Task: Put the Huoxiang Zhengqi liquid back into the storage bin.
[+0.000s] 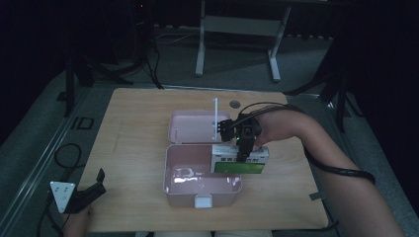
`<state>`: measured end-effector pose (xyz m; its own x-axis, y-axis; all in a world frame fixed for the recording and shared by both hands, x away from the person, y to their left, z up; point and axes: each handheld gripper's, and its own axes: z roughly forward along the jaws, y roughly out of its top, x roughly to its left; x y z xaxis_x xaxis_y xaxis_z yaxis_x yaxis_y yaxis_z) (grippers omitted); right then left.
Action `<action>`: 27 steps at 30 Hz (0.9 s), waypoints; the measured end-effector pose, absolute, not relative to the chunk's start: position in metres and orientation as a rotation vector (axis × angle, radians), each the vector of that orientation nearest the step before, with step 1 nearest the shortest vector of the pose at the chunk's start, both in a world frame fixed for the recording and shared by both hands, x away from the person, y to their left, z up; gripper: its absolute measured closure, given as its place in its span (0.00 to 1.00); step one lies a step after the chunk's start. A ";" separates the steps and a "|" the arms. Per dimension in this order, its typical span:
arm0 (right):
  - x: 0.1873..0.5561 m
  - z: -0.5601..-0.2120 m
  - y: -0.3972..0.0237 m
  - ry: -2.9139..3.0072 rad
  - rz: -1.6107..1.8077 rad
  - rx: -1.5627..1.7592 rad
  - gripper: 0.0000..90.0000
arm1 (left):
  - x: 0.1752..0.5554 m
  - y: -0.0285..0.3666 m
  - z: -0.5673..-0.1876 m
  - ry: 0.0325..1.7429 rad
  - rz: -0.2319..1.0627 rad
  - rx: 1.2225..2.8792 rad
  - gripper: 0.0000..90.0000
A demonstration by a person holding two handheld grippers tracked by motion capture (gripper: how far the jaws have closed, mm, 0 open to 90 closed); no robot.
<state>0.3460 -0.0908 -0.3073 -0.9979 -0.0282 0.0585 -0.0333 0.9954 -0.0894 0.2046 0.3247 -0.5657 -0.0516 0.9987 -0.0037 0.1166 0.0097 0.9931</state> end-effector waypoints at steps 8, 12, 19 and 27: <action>0.344 -0.310 -0.070 -3.072 0.131 0.080 0.69 | 0.204 0.325 -0.566 1.335 1.181 1.261 0.00; 0.342 -0.312 -0.060 -3.071 0.128 0.097 0.69 | 0.204 0.325 -0.566 1.334 1.180 1.259 0.00; 0.340 -0.320 -0.042 -3.064 0.153 0.119 0.69 | 0.204 0.326 -0.566 1.332 1.176 1.260 0.00; 0.337 -0.328 -0.030 -3.054 0.155 0.140 0.69 | 0.204 0.326 -0.566 1.330 1.173 1.261 0.00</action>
<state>0.3373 -0.0300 -0.3277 -0.9926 -0.0871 0.0848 -0.0952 0.9907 -0.0974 0.2043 0.3259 -0.5659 -0.0417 0.9991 -0.0123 0.1125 0.0169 0.9935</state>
